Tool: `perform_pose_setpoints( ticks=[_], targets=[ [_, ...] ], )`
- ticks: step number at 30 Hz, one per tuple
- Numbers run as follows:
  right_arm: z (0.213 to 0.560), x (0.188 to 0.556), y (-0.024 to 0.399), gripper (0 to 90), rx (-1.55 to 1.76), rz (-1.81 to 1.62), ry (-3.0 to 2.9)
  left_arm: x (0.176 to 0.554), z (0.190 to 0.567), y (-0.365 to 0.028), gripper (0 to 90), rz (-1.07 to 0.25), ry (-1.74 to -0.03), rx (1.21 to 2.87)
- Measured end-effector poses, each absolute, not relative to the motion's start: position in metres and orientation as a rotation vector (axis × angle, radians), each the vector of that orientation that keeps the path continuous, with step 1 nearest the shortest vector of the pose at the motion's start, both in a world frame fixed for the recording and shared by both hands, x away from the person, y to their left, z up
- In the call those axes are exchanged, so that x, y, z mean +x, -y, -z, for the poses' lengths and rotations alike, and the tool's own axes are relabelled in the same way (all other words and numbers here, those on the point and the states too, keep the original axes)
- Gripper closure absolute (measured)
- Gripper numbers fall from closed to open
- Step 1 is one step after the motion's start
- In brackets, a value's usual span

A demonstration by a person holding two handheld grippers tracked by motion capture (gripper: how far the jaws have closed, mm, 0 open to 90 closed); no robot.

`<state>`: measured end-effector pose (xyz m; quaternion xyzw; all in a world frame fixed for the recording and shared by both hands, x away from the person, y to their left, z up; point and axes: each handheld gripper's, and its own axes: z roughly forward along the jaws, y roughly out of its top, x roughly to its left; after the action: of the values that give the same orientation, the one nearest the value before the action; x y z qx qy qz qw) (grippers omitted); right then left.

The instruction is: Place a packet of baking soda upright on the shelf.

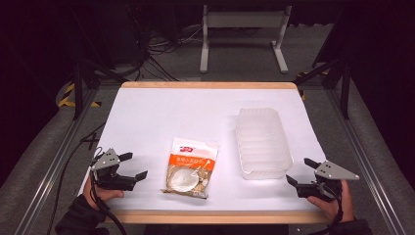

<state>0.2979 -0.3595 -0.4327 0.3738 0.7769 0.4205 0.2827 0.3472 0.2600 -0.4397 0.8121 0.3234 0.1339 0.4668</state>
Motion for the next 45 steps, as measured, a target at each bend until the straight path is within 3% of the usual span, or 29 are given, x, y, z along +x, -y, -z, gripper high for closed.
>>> perform_pose_setpoints(
  ticks=[12, 16, 26, 42, 45],
  targets=[
    [0.434, 0.299, 0.357, 11.9, 0.998, -1.102, -2.091, 0.361, 0.442, -0.244, 11.2, -0.164, -0.803, 2.021],
    [0.434, 0.3, 0.356, 12.0, 0.992, -1.111, -2.097, 0.377, 0.441, -0.221, 11.2, -0.037, -0.854, 2.043],
    [0.436, 0.301, 0.352, 12.4, 0.984, -1.087, -2.133, 0.406, 0.446, -0.175, 12.0, 0.084, -0.895, 2.144],
    [0.436, 0.301, 0.352, 12.4, 0.982, -1.101, -2.141, 0.435, 0.454, -0.156, 13.1, 0.274, -0.918, 1.989],
    [0.436, 0.301, 0.353, 12.4, 0.983, -1.111, -2.14, 0.44, 0.456, -0.156, 21.2, 0.325, -0.915, 1.957]
  ],
)
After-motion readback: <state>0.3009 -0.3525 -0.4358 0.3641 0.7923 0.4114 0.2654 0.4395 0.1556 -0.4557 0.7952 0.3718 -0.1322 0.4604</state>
